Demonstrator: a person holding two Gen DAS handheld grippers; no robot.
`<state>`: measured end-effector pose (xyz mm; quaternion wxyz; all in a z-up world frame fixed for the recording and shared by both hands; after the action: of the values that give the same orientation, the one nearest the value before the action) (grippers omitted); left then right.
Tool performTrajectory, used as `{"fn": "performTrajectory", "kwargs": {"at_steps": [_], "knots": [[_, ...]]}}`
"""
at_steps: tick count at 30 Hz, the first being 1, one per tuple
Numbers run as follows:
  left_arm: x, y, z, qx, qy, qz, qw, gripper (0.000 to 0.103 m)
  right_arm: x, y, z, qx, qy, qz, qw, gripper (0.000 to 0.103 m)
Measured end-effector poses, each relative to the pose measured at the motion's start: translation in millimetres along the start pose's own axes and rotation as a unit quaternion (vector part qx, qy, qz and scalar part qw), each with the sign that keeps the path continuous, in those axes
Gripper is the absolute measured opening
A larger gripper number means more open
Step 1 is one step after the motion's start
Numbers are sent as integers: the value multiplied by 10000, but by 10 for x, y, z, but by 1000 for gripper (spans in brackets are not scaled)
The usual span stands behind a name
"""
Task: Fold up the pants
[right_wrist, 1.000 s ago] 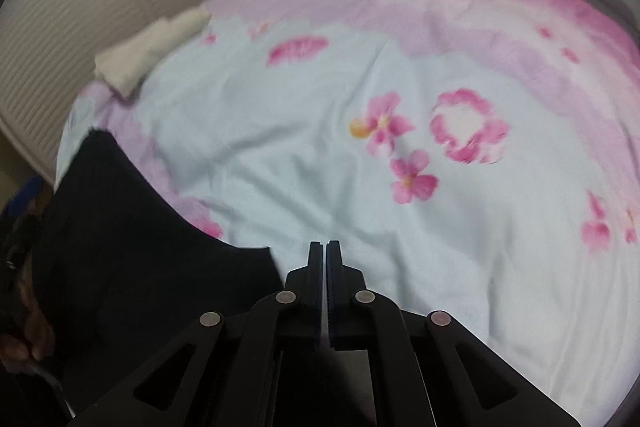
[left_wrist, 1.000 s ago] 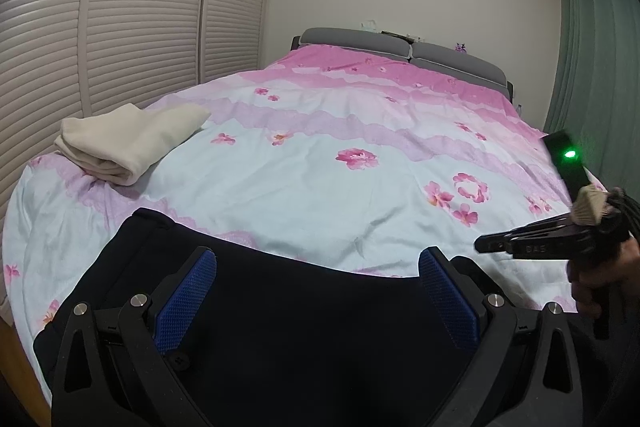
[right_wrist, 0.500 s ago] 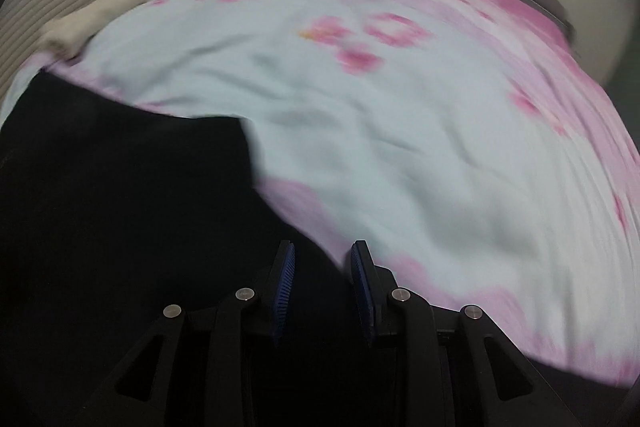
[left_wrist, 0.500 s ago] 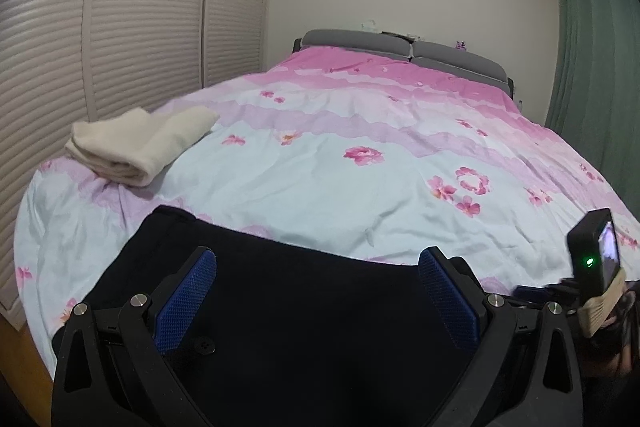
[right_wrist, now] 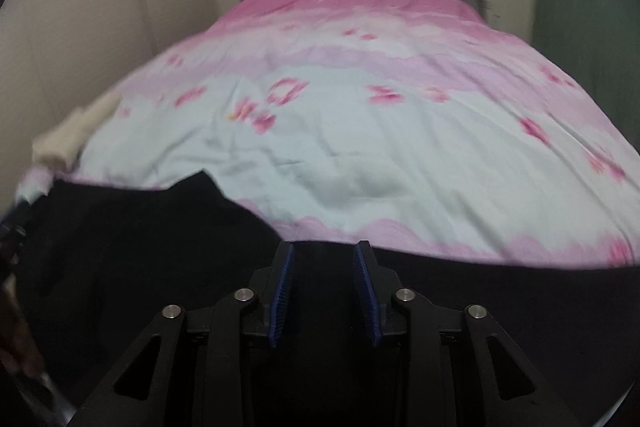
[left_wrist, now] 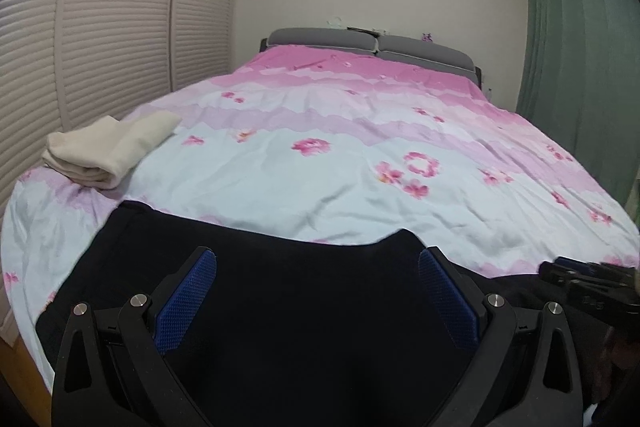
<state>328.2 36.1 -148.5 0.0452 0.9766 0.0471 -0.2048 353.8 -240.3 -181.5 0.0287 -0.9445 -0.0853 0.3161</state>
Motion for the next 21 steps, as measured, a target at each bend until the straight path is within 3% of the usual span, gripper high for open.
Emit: {"fn": "performTrajectory", "kwargs": {"at_steps": [2,4,8,10,14,17,21], "knots": [[-30,148,13,22,-59,174,9998,103,-301,237,55,248,239,358,9988,61],[-68,379,35,139,-72,388,9991,103,-637,614,142,506,491,923,9932,72],[-159,978,95,334,-80,885,9955,103,-1268,1491,399,1369,867,1797,9703,79],[-227,1375,122,466,-34,1179,9919,103,-1480,1964,613,1984,871,2061,9542,79],[-417,2167,195,843,173,1693,9818,103,-1694,2760,1048,3268,980,2186,9142,79],[-510,2748,263,1105,213,2014,9730,103,-1697,3170,1353,4182,1052,2013,8795,79],[-556,3254,333,1316,191,2220,9659,103,-1548,3528,1674,5080,912,1958,8338,78]]}}
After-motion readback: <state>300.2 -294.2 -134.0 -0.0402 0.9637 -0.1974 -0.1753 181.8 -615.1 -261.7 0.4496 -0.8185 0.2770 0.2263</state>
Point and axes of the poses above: each gripper's, at about its wrist camera, not at the fingertips, and x roughly the way its jaws point, y to its right, z to its underside, the point moved 4 cm from there along x, roughly the way its jaws point, and after that the axes turned 7 degrees about y, right-handed, at the moved point
